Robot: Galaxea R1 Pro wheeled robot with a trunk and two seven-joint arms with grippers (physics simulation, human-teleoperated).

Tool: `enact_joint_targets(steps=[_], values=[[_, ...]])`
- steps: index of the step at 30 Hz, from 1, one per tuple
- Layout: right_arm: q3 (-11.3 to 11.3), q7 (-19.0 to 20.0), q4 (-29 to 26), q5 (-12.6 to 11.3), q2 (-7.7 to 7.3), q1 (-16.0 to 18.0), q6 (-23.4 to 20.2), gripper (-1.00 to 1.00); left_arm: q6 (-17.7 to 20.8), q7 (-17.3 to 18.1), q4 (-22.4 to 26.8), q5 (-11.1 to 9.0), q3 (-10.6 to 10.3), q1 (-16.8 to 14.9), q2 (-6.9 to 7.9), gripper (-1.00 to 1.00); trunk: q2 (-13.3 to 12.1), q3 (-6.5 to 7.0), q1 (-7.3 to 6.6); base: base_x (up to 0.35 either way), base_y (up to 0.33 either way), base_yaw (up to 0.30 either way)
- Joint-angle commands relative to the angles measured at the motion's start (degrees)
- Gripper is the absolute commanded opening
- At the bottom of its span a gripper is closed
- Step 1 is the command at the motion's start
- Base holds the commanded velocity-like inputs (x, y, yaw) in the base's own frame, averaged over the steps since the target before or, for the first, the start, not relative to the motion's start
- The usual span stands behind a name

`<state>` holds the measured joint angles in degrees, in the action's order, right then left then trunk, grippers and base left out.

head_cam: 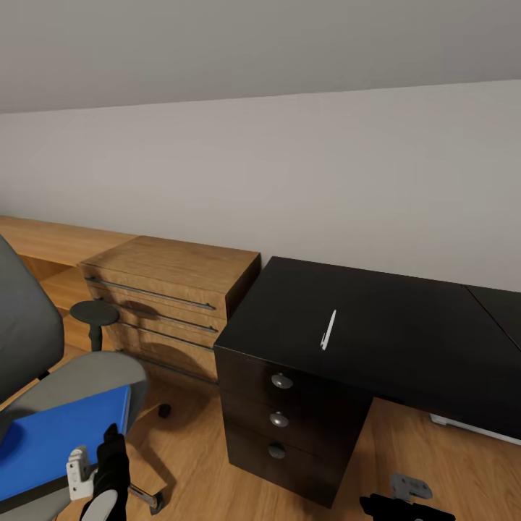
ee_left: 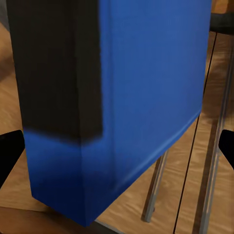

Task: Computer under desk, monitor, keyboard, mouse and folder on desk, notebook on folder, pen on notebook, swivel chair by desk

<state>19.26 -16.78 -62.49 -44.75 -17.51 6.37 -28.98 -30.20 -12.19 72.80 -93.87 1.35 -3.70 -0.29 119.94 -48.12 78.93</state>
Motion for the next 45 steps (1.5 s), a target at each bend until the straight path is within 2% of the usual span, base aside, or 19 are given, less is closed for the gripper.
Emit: enact_joint_targets(steps=[1, 18, 29, 30, 45], values=[[0.2, -0.6, -0.1, -0.6, -0.07, 0.0, 0.0, 1.0, -0.1, -0.2, 0.1, -0.1, 0.0, 0.0, -0.03, 1.0, 0.0, -0.06, -0.01, 0.0, 0.0, 0.0], [0.3, -0.6, -0.1, -0.5, -0.05, 0.0, 0.0, 1.0, -0.1, -0.2, 2.0, -0.1, 0.2, 1.2, 0.28, 1.0, 0.0, -0.06, -0.01, 0.0, 0.0, 0.0], [0.2, -0.6, -0.1, -0.5, -0.05, 0.0, 0.0, 1.0, -0.1, -0.3, 2.5, -0.2, 1.5, 1.8, 0.28, 1.0, 0.0, -0.06, -0.01, 0.0, 0.0, 0.0], [0.2, -0.6, -0.1, -0.5, -0.05, 0.0, 0.0, 1.0, -0.1, -0.3, 2.6, -0.2, 1.6, 1.8, 0.29, -1.0, 0.0, -0.06, -0.01, 0.0, 0.0, 0.0], [0.2, -0.6, -0.1, -0.5, 0.0, 0.0, 0.0, 1.0, -0.1, -0.3, 2.1, -0.2, 1.5, 1.8, 0.27, -1.0, 0.0, -0.06, -0.01, 0.0, 0.0, 0.0]])
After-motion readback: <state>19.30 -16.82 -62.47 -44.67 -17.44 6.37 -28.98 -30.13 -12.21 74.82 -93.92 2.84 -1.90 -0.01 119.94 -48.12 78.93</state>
